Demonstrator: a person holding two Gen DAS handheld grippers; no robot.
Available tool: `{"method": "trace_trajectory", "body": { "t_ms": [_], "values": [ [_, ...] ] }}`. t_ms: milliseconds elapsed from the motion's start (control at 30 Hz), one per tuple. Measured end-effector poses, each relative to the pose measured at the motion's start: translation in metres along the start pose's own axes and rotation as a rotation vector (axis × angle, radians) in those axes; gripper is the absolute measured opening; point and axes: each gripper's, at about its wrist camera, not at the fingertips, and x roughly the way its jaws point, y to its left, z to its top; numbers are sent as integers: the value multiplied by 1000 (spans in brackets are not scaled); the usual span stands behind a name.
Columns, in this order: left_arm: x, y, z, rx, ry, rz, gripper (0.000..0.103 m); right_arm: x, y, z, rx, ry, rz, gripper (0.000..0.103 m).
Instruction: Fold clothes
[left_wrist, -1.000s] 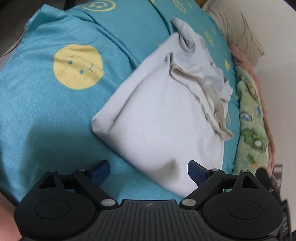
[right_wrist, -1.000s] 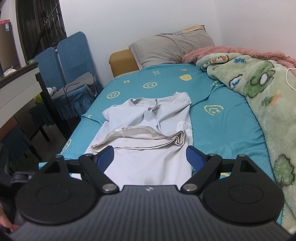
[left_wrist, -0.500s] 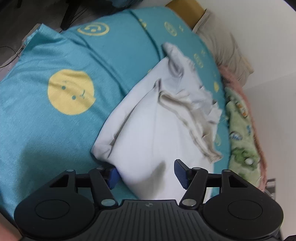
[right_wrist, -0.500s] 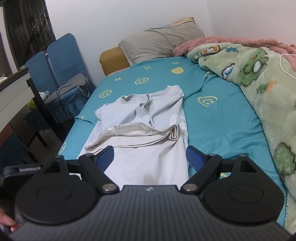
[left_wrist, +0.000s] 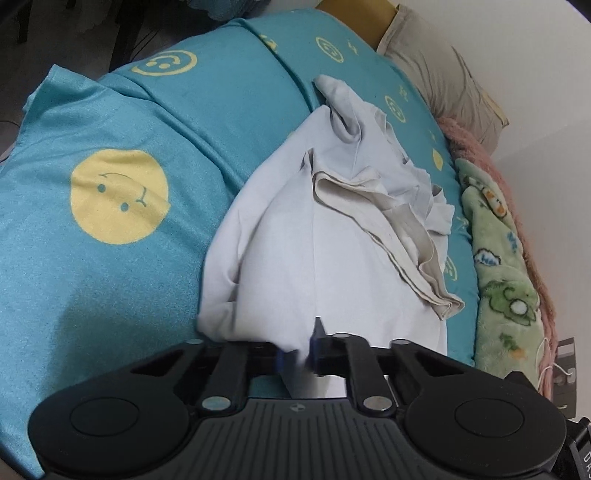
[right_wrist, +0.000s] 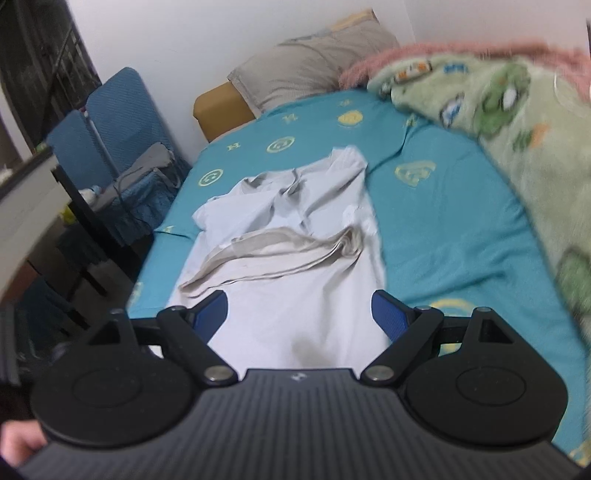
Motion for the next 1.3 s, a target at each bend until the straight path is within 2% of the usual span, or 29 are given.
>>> {"method": "trace_trajectory", "body": {
  "t_ms": [267,400,667,700,733,833,933,1033,1067,1167,1300],
  "values": [
    [-13,-3,-2,-2,-56,-61,8,31,-18,-33,432,280,324,86],
    [-16,-4,-3,-1,-63,-67,8,43,-18,-52,566,366,408,88],
    [-20,3,-1,-48,-87,-102,8,42,-38,-62,694,283,249,87],
    [-21,5,0,-63,-89,-106,8,42,-40,-63,710,272,229,83],
    [-20,7,0,-80,-86,-109,8,42,-43,-64,725,262,209,73],
    [-16,13,1,-125,-74,-111,9,41,-50,-68,771,230,149,59],
    [-11,18,1,-153,-54,-78,13,40,-57,-71,813,197,91,43],
    [-6,27,0,-195,-27,-48,25,34,-59,-72,828,158,44,42],
    [-5,31,0,-210,-20,-37,33,32,-60,-73,828,139,25,41],
    [-5,36,1,-243,-15,-41,35,28,-62,-72,827,107,-8,39],
    [-4,35,1,-238,-13,-37,37,31,-71,-77,821,127,14,34]
  ]
}}
